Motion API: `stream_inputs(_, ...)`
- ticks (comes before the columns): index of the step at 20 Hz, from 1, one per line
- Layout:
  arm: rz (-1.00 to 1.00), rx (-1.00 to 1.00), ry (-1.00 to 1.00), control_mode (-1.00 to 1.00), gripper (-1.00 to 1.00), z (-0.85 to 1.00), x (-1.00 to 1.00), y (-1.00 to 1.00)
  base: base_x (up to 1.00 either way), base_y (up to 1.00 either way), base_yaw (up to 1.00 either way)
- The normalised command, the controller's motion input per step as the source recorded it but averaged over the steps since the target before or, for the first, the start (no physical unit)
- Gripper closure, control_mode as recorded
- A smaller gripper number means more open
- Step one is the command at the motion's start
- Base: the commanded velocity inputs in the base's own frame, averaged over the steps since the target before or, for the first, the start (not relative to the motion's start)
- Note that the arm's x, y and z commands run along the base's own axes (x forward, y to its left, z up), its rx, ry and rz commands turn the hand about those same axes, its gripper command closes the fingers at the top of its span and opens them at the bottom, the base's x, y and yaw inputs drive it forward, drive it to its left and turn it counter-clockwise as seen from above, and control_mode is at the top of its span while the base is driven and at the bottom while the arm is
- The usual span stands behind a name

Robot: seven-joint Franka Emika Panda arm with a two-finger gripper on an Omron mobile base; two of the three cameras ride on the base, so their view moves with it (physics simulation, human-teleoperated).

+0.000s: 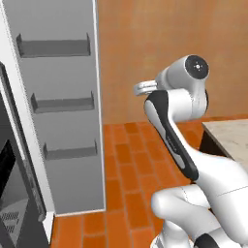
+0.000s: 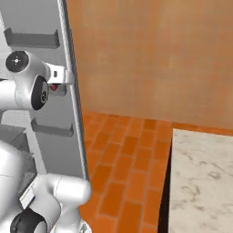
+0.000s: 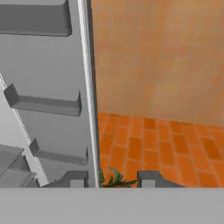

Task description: Take the strawberry from the fridge and place it on top of the pancake, located on the dining counter.

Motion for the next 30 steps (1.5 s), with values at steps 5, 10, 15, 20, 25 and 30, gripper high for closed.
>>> stream_inputs(5, 0.0, 0.0, 0.0, 1.0, 1.0, 0.0, 0.0, 0.0, 0.18, -0.2, -0.81)
stream_inputs(10, 0.0, 0.0, 0.0, 1.0, 1.0, 0.0, 0.0, 0.0, 0.83, -0.07, -0.46)
stream_inputs(15, 0.0, 0.0, 0.0, 1.0, 1.0, 0.0, 0.0, 0.0, 1.0, 0.11, -0.09)
stream_inputs(20, 0.0, 0.0, 0.0, 1.0, 1.0, 0.0, 0.0, 0.0, 1.0, -0.26, 0.25)
stream_inputs(25, 0.0, 0.0, 0.0, 1.0, 1.0, 0.0, 0.0, 0.0, 1.0, -0.09, 0.24)
stream_inputs(30, 0.0, 0.0, 0.0, 1.0, 1.0, 0.0, 0.0, 0.0, 1.0, 0.0, 0.13)
